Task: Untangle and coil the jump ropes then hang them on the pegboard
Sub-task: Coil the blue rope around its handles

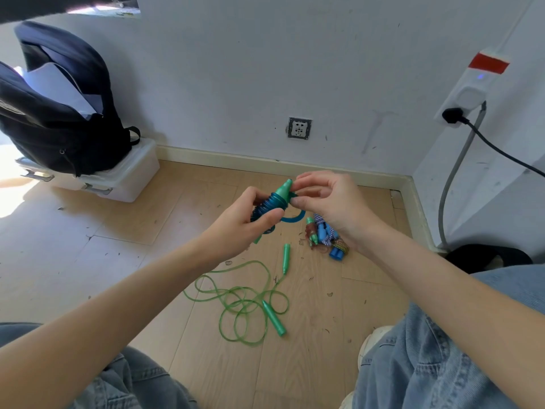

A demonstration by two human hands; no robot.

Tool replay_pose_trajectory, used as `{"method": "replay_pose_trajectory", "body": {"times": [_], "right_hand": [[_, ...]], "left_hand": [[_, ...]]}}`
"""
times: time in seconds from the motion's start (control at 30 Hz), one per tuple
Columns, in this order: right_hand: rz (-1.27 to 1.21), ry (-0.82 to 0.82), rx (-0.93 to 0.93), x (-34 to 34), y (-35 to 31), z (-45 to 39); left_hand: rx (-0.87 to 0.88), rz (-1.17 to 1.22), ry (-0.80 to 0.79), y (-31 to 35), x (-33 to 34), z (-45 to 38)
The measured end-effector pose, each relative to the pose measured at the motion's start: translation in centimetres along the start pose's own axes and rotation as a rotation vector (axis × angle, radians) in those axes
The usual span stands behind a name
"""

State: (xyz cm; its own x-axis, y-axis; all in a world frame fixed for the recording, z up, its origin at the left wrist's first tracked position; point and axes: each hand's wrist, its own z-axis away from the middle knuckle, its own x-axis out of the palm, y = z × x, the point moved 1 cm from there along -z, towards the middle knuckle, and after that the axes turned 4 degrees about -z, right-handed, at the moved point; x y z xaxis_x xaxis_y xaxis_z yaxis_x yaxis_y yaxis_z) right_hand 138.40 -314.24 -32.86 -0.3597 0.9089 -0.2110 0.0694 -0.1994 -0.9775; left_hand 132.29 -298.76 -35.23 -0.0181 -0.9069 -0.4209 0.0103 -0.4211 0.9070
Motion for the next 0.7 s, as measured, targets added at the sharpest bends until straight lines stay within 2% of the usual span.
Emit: {"method": "replay_pose_trajectory", "body": {"times": [0.1,0.23,0.33,0.4,0.47,0.53,0.7], "right_hand": [[0.036,0.077,0.01,-0.2,0.1,0.1],[0.078,0.093,-0.047,-0.5,0.4,0.0],[0.449,-0.118,-0.136,-0.7,0.3,-0.1],[0.624,-0.262,-0.12,-0.8,0.3,-0.1],[0.617,-0.332,-0.073,-0.9,0.4,-0.1],[0.477,-0.322,-0.038,-0.9,0.5,0.0],[0.373,-0.115,-0.078,-0.2,0.7,-0.5]], "left_hand": [[0.022,-0.103,0.002,0.0,0.3,0.0],[0.216,-0.396,-0.012,-0.1,0.2,0.1],[0.341,-0.654,-0.073,-0.3,-0.2,0.2],[0.372,-0.865,-0.109,-0.5,-0.5,0.3],[0.369,-1.036,-0.122,-0.7,-0.8,0.2],[0.357,-1.06,-0.114,-0.8,-1.1,0.2],[0.329,-1.004,-0.043,-0.7,-0.9,0.1]]}}
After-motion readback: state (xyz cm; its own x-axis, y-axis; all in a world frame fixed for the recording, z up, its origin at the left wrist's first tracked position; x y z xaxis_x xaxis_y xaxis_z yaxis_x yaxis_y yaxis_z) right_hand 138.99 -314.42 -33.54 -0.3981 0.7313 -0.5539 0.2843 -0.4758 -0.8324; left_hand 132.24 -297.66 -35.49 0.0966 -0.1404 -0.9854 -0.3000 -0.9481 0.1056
